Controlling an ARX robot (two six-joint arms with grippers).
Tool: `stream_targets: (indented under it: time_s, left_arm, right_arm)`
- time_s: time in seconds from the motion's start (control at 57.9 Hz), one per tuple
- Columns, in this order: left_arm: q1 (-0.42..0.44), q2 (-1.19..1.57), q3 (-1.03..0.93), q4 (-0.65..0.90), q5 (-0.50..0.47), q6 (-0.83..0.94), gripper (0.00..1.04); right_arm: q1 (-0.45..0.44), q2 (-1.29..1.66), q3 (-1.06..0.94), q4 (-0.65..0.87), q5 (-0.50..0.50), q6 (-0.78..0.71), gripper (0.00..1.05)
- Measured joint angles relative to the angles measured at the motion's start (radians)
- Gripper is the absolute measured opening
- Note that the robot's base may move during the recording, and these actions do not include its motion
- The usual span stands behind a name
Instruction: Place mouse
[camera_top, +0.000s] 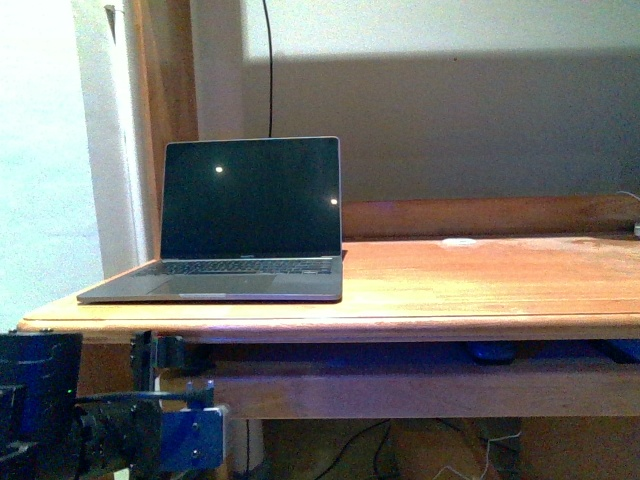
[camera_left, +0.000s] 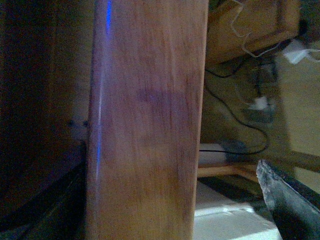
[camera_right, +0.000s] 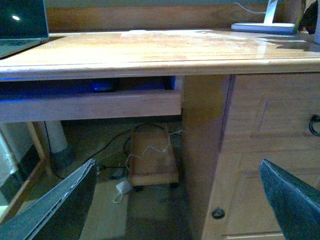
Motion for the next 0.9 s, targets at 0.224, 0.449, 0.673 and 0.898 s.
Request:
stream_targets:
  time_s: [0.224, 0.449, 0.673, 0.898]
  left_arm:
    - [-0.081, -0.199, -0.123, -0.257, 0.025, -0.247, 0.97]
    - [-0.2, -0.385, -0.238, -0.427, 0.077, -0.542, 0.97]
    - [-0.289, -0.521, -0.291, -0.532, 0.15, -0.826, 0.97]
    - [-0.337, -0.639, -0.319, -0.397, 0.145, -1.19, 0.97]
  right_arm:
    - [0.0, 0.0, 0.0, 0.0, 0.0, 0.0, 0.97]
    - [0.0, 0.0, 0.0, 0.0, 0.0, 0.0, 0.97]
    - [0.0, 0.0, 0.0, 0.0, 0.0, 0.0, 0.97]
    - [0.0, 0.0, 0.0, 0.0, 0.0, 0.0, 0.97]
